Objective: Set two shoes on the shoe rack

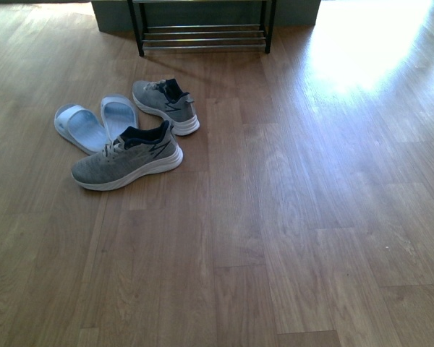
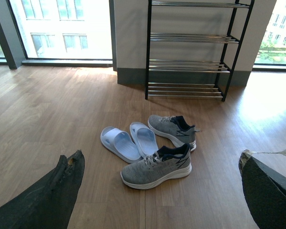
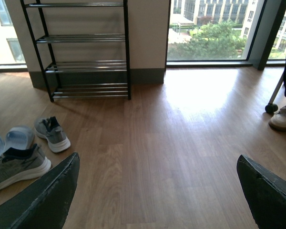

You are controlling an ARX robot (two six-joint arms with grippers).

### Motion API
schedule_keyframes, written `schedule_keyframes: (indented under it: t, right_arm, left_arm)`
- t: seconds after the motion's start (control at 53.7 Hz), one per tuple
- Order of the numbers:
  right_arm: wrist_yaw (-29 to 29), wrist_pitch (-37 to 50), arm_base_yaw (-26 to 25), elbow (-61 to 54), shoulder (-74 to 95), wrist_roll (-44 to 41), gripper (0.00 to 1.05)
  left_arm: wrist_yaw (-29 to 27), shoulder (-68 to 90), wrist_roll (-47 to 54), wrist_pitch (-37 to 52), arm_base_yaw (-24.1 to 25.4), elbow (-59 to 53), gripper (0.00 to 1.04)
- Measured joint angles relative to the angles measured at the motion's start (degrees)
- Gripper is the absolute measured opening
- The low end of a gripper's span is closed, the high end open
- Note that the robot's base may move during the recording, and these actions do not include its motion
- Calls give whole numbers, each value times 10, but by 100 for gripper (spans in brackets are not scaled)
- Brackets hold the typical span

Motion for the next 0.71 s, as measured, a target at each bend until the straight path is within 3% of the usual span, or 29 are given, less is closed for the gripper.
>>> schedule_keyframes:
  t: [0.708]
  right_arm:
    - [0,0,0,0,0,0,96]
  left_arm:
    - [0,0,0,0,0,0,95]
